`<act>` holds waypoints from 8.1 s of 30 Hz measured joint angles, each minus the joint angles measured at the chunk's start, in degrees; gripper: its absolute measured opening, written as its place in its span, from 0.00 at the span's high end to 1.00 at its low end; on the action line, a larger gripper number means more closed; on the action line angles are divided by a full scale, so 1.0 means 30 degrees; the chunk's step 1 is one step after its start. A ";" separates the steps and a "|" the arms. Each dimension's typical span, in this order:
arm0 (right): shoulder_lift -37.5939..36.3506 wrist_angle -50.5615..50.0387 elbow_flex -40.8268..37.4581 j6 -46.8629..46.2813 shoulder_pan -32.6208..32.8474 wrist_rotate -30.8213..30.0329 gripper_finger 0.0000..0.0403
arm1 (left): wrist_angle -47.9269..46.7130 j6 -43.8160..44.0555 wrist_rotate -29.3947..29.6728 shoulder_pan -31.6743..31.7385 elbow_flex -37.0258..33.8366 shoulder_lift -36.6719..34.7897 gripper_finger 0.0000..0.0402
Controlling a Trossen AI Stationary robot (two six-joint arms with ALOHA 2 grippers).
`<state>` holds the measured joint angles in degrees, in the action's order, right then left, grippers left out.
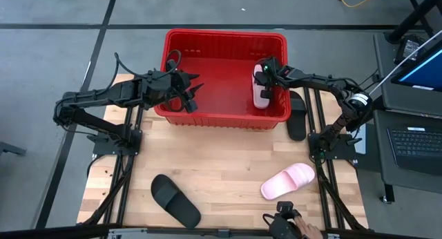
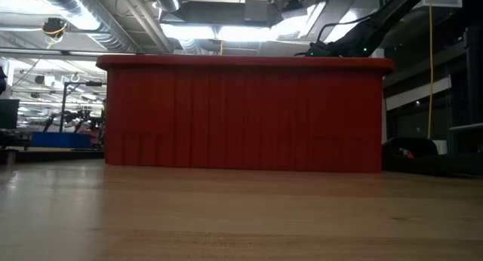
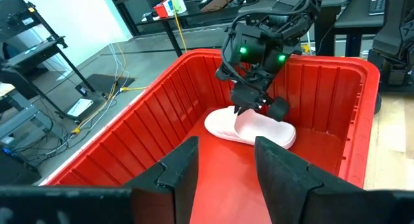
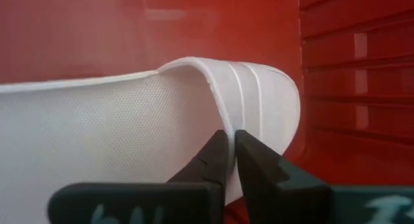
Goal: Pick and place slides into bin
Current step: Put the left pink slide into the bin, then put the pink slide into the bin
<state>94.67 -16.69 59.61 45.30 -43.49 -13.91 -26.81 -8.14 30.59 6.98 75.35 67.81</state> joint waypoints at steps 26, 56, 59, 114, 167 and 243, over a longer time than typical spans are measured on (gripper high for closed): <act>0.0000 -0.0777 0.0022 -0.0987 0.0084 0.0668 0.90 | -0.0007 -0.0030 -0.0022 -0.0001 0.0000 0.0000 0.64; -0.0007 -0.5031 0.3674 -0.1180 0.1562 0.0648 0.58 | -0.0007 -0.0029 -0.0211 -0.0007 -0.0007 0.0000 0.64; -0.0015 -0.7113 0.4964 -0.1537 0.2174 0.0648 0.58 | -0.0009 -0.0036 -0.0219 -0.0007 -0.0007 0.0000 0.64; -0.5096 -1.8730 1.0571 -3.2114 2.2074 -0.4186 0.99 | -0.3848 -0.2532 -0.4597 -0.0044 -0.0007 -0.3723 0.64; 0.4335 -2.4436 1.1285 -4.5822 2.8250 0.4659 0.96 | -0.7162 0.2324 -0.4705 -0.0044 -0.0007 -0.3665 0.64; 0.4320 -2.2391 0.8794 -4.7434 2.9314 -0.0654 0.97 | -0.8080 0.3461 -0.4714 -0.0051 -0.0007 -0.3665 0.64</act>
<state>107.63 -83.86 86.00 -97.00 44.45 -15.88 -51.05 2.24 16.45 6.83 75.33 56.82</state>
